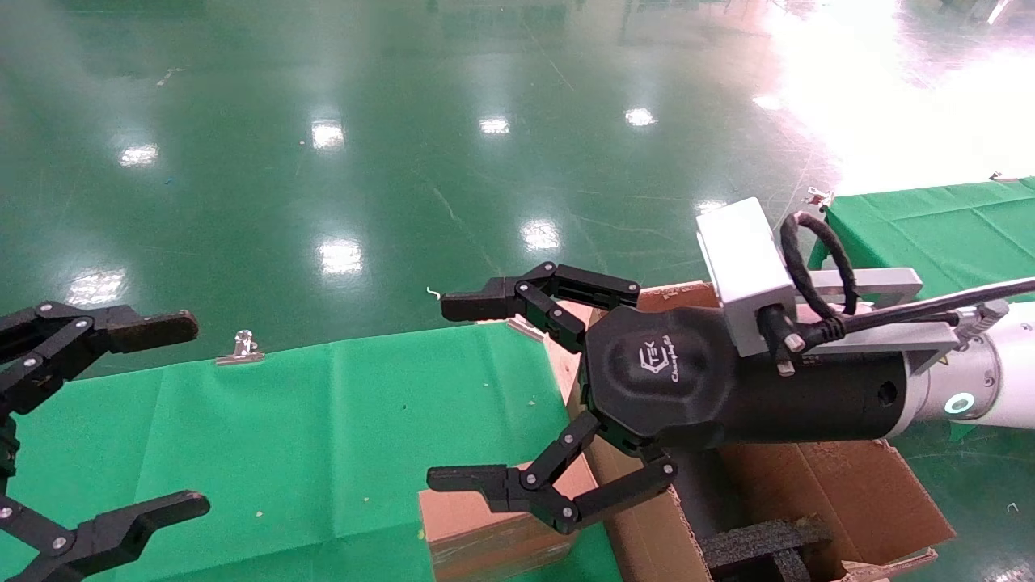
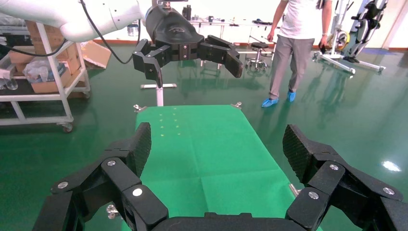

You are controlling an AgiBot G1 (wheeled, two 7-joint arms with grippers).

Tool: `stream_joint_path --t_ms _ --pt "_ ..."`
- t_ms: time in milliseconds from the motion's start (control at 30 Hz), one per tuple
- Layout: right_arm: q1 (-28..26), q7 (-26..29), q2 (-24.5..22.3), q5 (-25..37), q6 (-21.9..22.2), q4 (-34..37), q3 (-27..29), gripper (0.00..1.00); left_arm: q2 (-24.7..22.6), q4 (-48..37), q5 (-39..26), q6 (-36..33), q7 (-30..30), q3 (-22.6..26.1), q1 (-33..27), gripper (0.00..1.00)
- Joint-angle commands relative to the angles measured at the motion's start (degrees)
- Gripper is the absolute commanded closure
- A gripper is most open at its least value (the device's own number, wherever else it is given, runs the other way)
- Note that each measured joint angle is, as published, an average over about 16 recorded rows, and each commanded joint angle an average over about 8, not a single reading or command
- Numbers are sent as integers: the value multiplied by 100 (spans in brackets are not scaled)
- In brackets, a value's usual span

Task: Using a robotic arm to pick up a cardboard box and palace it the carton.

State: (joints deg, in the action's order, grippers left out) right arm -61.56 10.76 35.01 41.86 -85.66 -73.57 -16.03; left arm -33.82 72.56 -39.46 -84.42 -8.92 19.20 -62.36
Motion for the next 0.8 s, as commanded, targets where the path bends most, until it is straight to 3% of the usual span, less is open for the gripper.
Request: stream_joint_path --t_ms 33,400,433,667,700,800 --pt "0 0 0 0 0 0 0 0 0 0 0 0 0 0 0 0" --pt "0 0 0 0 0 0 0 0 0 0 0 0 0 0 0 0" --pt "0 0 0 0 0 0 0 0 0 0 0 0 0 0 0 6" --pt "0 0 0 0 0 0 0 0 0 0 0 0 0 0 0 94" --pt "0 0 0 0 0 0 0 0 0 0 0 0 0 0 0 100" --pt "0 0 0 0 0 0 0 0 0 0 0 0 0 0 0 100"
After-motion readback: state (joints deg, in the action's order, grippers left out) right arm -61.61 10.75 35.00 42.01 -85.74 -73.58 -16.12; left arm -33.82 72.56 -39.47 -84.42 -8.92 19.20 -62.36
